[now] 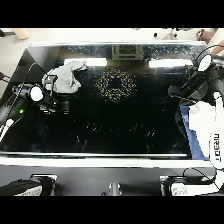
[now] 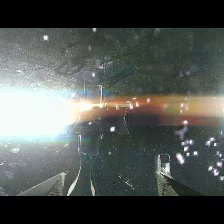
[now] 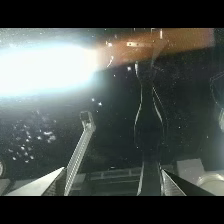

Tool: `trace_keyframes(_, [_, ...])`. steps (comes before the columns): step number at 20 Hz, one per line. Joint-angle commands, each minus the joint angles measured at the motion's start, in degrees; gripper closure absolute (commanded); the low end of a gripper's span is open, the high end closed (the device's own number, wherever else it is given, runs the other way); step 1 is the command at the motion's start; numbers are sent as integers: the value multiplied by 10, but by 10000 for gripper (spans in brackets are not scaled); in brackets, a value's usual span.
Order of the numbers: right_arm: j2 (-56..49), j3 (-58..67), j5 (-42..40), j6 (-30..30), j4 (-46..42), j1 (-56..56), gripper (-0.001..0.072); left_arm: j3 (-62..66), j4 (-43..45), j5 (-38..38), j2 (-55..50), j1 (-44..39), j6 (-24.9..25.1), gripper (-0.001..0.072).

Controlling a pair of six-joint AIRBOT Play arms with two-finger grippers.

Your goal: Fold the shirts.

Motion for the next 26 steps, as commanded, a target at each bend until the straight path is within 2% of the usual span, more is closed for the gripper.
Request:
trace_keyframes(1, [0,0,0,0,0,1,63,0,0,0,0,0,0,25])
trace_keyframes(16, [0,0,0,0,0,1,63,0,-2,1,0,0,-4,24])
trace_keyframes(20, [0,0,-16,0,0,1,63,0,-1,92,-3,0,-4,25])
trace_keyframes(23, [0,0,-67,0,0,1,63,10,0,233,-25,13,-10,31])
trace_keyframes(24, [0,0,-89,1,2,1,63,43,0,252,-53,31,-27,56])
trace_keyframes(26, [0,0,-117,1,16,1,64,176,-9,209,-155,93,-40,52])
